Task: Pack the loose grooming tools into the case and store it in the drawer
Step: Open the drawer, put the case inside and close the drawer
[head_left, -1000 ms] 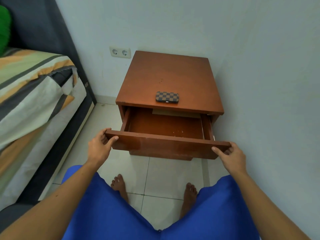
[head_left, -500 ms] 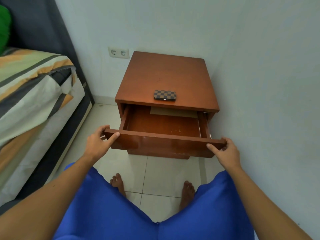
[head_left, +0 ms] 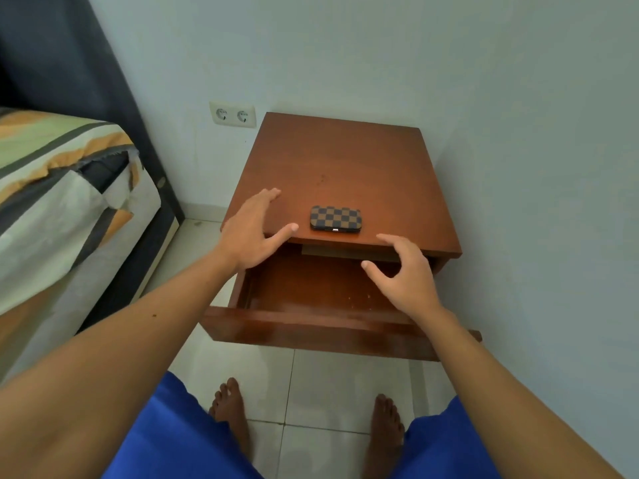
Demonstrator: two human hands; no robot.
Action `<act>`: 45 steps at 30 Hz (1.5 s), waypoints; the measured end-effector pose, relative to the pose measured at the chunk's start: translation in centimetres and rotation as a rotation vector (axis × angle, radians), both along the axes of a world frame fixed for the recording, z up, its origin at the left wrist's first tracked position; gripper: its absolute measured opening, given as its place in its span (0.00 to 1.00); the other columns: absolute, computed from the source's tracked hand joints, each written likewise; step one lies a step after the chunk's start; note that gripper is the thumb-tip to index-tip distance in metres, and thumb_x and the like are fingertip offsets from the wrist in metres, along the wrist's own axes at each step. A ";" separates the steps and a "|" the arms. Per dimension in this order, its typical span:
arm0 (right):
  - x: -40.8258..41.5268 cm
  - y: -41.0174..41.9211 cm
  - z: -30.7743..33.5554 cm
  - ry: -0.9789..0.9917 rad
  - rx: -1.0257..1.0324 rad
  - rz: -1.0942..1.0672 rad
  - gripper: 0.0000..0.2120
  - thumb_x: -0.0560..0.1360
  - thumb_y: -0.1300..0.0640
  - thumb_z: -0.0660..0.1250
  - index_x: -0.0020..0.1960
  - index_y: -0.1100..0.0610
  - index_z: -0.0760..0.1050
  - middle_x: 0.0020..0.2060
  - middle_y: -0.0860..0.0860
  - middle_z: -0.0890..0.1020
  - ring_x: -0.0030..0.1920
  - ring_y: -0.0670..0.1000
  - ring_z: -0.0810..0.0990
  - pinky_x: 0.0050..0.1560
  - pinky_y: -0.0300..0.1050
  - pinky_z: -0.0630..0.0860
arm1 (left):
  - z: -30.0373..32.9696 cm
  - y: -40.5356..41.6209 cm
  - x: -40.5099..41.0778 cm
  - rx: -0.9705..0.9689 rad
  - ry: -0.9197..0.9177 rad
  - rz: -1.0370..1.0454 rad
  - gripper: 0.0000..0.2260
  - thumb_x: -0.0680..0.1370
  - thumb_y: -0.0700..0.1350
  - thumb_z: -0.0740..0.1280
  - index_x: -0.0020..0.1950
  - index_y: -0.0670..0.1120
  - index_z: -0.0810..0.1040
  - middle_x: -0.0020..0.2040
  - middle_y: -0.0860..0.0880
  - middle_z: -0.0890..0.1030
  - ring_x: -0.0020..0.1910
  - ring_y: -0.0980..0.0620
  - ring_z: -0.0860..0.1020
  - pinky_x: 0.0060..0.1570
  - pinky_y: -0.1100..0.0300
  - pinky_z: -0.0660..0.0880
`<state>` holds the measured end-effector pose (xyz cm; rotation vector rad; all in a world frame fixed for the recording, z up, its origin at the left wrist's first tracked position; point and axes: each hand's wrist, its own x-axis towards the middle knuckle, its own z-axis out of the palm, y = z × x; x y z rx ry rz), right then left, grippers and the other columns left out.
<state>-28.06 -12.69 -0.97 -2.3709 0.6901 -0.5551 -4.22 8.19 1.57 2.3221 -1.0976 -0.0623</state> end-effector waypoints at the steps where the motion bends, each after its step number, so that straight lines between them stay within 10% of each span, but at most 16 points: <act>1: 1.3 -0.4 0.2 -0.022 -0.034 0.008 0.27 0.76 0.43 0.74 0.72 0.50 0.75 0.68 0.46 0.78 0.71 0.47 0.73 0.71 0.43 0.70 | 0.2 -1.1 0.7 0.018 -0.030 -0.017 0.36 0.82 0.66 0.64 0.85 0.51 0.60 0.85 0.49 0.64 0.85 0.48 0.60 0.80 0.44 0.63; 12: 10.6 -4.5 1.2 0.247 -0.078 0.240 0.36 0.78 0.46 0.74 0.81 0.50 0.65 0.77 0.48 0.71 0.76 0.50 0.71 0.76 0.53 0.71 | -3.9 -8.4 7.1 0.380 -0.056 -0.050 0.39 0.86 0.66 0.51 0.87 0.42 0.44 0.88 0.43 0.43 0.87 0.46 0.40 0.82 0.53 0.39; 32: 4.3 -0.9 -0.6 0.324 -0.145 0.540 0.38 0.72 0.36 0.75 0.77 0.50 0.72 0.67 0.42 0.75 0.67 0.41 0.72 0.69 0.38 0.72 | -4.8 -8.3 6.9 0.440 -0.142 -0.060 0.38 0.86 0.67 0.43 0.87 0.42 0.44 0.88 0.42 0.45 0.87 0.46 0.43 0.85 0.49 0.42; 45: 8.6 -1.5 -8.3 0.659 -0.080 0.462 0.40 0.68 0.39 0.80 0.74 0.52 0.73 0.67 0.49 0.76 0.68 0.53 0.75 0.68 0.51 0.74 | -4.7 -8.2 6.8 0.446 -0.149 -0.061 0.38 0.86 0.66 0.44 0.87 0.42 0.45 0.88 0.42 0.45 0.87 0.46 0.43 0.85 0.50 0.41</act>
